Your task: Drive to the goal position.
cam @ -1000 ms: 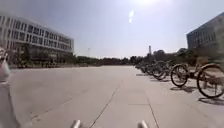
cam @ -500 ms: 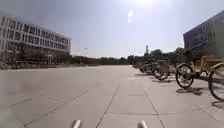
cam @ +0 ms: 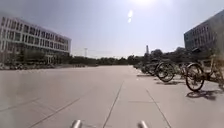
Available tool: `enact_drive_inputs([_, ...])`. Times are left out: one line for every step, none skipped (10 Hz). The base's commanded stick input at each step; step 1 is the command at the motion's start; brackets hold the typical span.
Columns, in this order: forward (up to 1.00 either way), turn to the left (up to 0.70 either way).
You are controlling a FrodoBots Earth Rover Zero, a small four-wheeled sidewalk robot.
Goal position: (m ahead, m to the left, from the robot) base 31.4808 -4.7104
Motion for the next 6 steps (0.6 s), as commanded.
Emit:
enact_drive_inputs([0.70,0.00])
enact_drive_inputs([0.70,0.00])
enact_drive_inputs([0.70,0.00])
enact_drive_inputs([0.70,0.00])
enact_drive_inputs([0.70,0.00])
enact_drive_inputs([0.70,0.00])
